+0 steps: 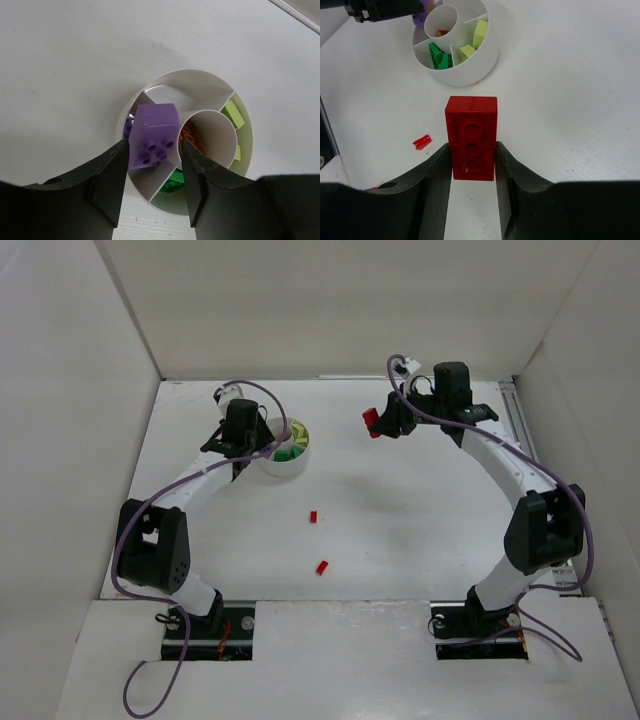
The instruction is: Sort the legos into containers by color
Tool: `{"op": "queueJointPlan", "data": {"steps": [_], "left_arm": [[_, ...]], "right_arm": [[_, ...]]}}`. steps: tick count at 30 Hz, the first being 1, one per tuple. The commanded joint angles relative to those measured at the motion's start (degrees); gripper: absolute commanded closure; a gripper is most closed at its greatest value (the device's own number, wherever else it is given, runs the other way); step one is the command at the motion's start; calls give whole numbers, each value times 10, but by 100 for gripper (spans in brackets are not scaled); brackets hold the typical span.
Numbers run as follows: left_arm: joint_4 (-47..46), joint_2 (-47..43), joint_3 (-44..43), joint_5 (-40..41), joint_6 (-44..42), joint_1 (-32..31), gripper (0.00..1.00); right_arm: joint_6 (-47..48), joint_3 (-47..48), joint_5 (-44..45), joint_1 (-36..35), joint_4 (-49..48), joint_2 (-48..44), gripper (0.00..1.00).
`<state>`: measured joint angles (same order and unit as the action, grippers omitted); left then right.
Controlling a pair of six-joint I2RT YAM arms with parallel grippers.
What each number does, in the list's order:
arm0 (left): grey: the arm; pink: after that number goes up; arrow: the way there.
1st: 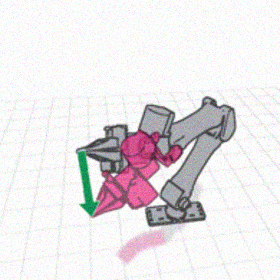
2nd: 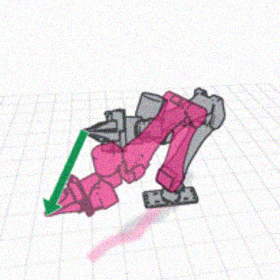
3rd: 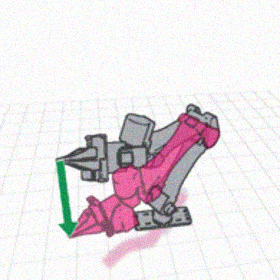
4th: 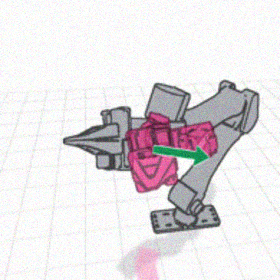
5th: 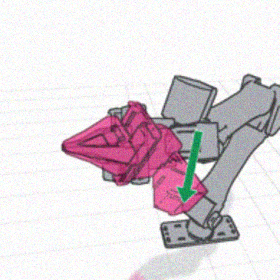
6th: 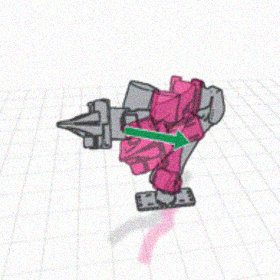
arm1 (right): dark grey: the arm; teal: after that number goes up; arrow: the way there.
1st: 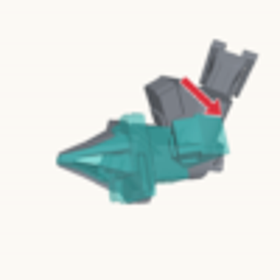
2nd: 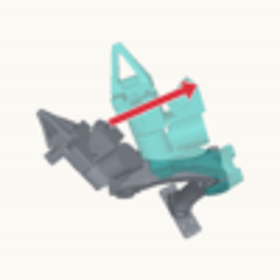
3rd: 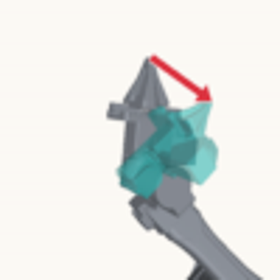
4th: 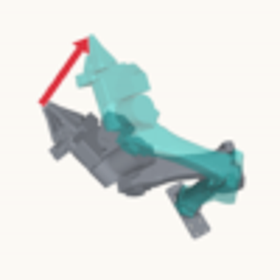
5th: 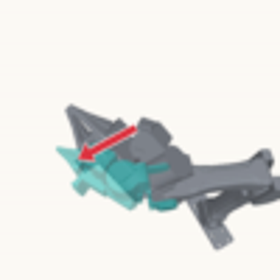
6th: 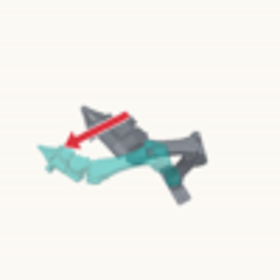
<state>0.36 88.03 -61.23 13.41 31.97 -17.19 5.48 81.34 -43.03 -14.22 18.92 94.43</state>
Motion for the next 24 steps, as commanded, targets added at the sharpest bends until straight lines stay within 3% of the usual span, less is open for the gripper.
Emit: {"op": "queueJointPlan", "data": {"steps": [1, 4, 10, 14, 15, 19, 24], "left_arm": [[-4, -9, -27, 7, -8, -2, 57], [3, -9, -32, 7, -13, -2, 50], [15, -23, -37, 7, -18, -2, 48], [40, -72, -48, 20, -18, -2, 15], [48, -83, -48, 28, -2, -2, 0], [105, -135, -48, 35, 58, 29, 0], [158, -203, 7, 53, 99, 39, 0]], "right_arm": [[15, 28, 5, -5, -3, -9, 88], [15, 33, 5, -10, 2, -4, 88], [15, 57, 23, -32, 2, 2, 88], [51, 113, 44, -71, 10, 47, 88], [52, 127, 44, -80, 4, 59, 88], [78, 231, 44, -115, -24, 144, 88], [145, 433, 76, -169, -3, 268, 88]]}}
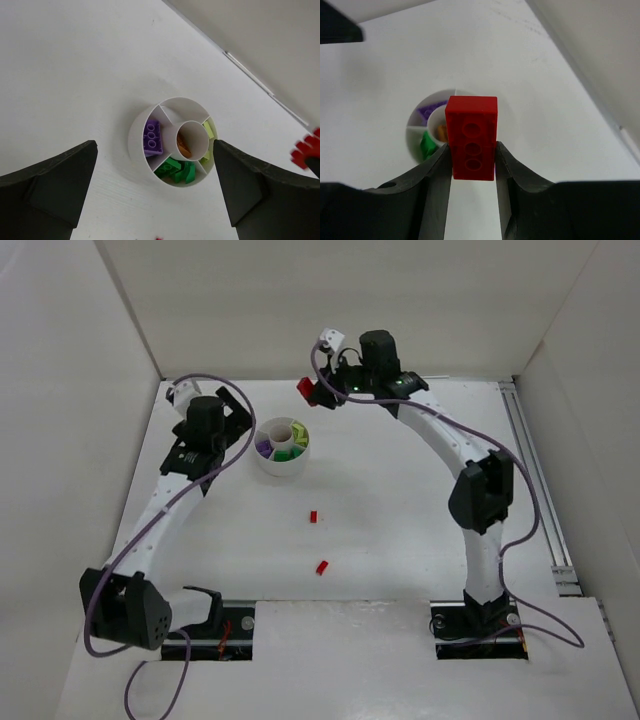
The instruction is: Sort the legos into containers by color
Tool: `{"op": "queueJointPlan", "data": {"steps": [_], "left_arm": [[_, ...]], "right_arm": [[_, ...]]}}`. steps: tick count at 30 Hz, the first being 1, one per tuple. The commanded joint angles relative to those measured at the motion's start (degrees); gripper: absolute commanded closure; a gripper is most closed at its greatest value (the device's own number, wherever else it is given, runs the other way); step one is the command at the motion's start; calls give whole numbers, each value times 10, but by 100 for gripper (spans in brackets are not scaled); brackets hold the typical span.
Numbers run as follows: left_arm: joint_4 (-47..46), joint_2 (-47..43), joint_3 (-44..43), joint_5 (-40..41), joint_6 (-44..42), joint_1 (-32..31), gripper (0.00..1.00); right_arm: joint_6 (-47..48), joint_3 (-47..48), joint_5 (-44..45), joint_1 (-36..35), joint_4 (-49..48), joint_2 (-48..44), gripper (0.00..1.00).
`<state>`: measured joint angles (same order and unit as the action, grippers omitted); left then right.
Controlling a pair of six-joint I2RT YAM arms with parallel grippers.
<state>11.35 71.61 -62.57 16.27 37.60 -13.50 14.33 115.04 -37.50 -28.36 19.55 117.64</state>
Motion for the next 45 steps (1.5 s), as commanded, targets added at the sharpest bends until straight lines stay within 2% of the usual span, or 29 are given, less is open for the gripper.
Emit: {"op": "queueJointPlan", "data": {"steps": [1, 2, 5, 10, 15, 20, 27, 35, 38, 40, 43, 45], "left_arm": [[57, -61, 26, 30, 51, 2, 0], [74, -72, 37, 38, 68, 2, 0], [82, -109, 48, 39, 74, 2, 0], [82, -141, 78, 39, 79, 2, 0], [82, -141, 78, 39, 79, 2, 0], [88, -141, 78, 39, 79, 2, 0], [88, -136, 83, 44, 79, 2, 0], [82, -131, 83, 44, 79, 2, 0], [77, -131, 83, 44, 79, 2, 0], [77, -126, 83, 44, 79, 8, 0], [77, -126, 83, 39, 74, 8, 0], [77, -126, 83, 39, 74, 8, 0]], "right_arm": [[61, 118, 33, -34, -15, 70, 86], [62, 151, 53, -45, -15, 84, 86], [62, 169, 75, -54, -68, 125, 85], [49, 190, 164, -101, -131, 173, 85], [28, 241, 176, -113, -168, 241, 84], [10, 248, 182, -113, -187, 272, 84], [4, 209, 182, -113, -192, 264, 82], [15, 133, 141, -113, -192, 226, 74], [15, 120, 134, -113, -192, 214, 74], [15, 120, 134, -113, -192, 208, 69], [15, 114, 139, -113, -192, 203, 69], [15, 114, 139, -113, -192, 203, 66]]}}
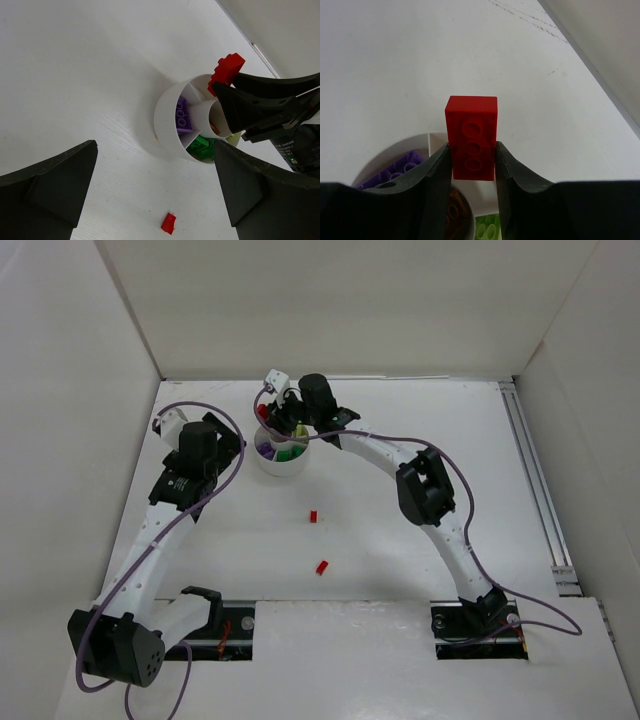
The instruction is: Sort the legos into containers by color
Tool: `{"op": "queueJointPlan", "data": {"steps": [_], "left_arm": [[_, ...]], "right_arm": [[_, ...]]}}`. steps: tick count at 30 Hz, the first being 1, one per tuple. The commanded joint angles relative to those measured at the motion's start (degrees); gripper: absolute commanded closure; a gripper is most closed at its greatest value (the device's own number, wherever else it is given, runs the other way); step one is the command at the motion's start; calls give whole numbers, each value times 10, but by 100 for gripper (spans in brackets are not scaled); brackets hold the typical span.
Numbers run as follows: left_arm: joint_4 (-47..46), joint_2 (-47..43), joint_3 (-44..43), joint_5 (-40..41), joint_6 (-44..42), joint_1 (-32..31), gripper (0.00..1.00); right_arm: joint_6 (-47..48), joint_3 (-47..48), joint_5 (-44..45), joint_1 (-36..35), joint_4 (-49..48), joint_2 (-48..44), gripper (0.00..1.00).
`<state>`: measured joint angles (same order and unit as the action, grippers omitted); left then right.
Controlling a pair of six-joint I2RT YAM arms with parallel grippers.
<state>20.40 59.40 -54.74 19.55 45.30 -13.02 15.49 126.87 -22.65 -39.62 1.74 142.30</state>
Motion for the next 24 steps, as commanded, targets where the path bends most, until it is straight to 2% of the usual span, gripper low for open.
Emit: {"op": "queueJointPlan", "data": {"steps": [1, 6, 11, 21, 24], "left_arm": [[-13, -3, 5, 6, -3, 3, 0], [-19, -3, 5, 6, -3, 3, 0], [-19, 2, 5, 1, -3, 3, 0], [-19, 2, 5, -6, -9, 3, 0], [-24, 2, 0, -35, -27, 3, 0]], "right_arm": [[9, -4, -9, 0, -14, -49, 63], [9, -9, -9, 0, -14, -55, 53], [14, -9, -20, 0, -14, -67, 48], [19, -14, -35, 0, -14, -106, 45], [19, -47, 0, 0, -14, -156, 33]]}}
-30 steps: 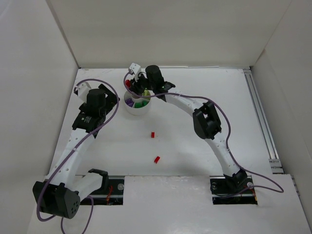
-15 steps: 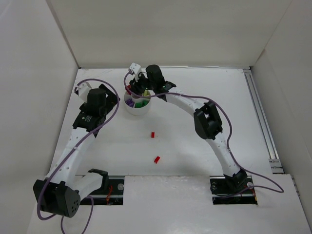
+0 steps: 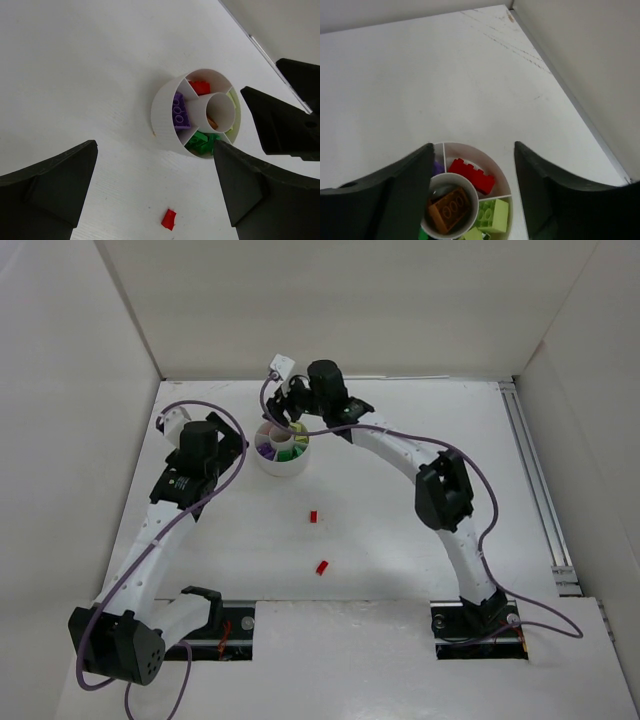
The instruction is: Sort the legos into containers by color
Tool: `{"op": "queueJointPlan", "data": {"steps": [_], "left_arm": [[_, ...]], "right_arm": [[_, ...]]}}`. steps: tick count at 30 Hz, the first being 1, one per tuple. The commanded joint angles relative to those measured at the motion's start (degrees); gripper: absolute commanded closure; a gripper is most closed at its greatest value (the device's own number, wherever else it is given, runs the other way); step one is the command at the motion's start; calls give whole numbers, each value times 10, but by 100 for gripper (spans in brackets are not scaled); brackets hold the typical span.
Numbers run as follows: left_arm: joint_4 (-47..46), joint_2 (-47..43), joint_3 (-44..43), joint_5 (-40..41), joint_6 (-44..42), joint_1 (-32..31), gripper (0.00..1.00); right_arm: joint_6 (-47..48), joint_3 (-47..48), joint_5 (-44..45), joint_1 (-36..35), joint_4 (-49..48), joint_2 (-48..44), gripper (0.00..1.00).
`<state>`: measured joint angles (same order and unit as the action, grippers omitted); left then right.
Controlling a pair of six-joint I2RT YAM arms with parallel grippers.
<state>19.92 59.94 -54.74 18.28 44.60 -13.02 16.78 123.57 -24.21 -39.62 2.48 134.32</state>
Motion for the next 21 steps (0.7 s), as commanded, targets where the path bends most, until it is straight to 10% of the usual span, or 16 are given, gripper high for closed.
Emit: {"op": "queueJointPlan", "data": {"steps": [1, 3, 13, 21], "left_arm": [[-19, -4, 0, -32, -25, 3, 0], [-25, 2, 0, -74, -49, 3, 0], [-6, 112, -19, -12, -55, -215, 1], [-5, 222, -6, -5, -37, -315, 21]], "right_arm": [[6, -46, 28, 0, -21, -93, 26], [-2, -88, 89, 0, -21, -149, 0], [-191, -444, 226, 107, 3, -447, 0], [-213, -598, 337, 178, 143, -596, 0]]}}
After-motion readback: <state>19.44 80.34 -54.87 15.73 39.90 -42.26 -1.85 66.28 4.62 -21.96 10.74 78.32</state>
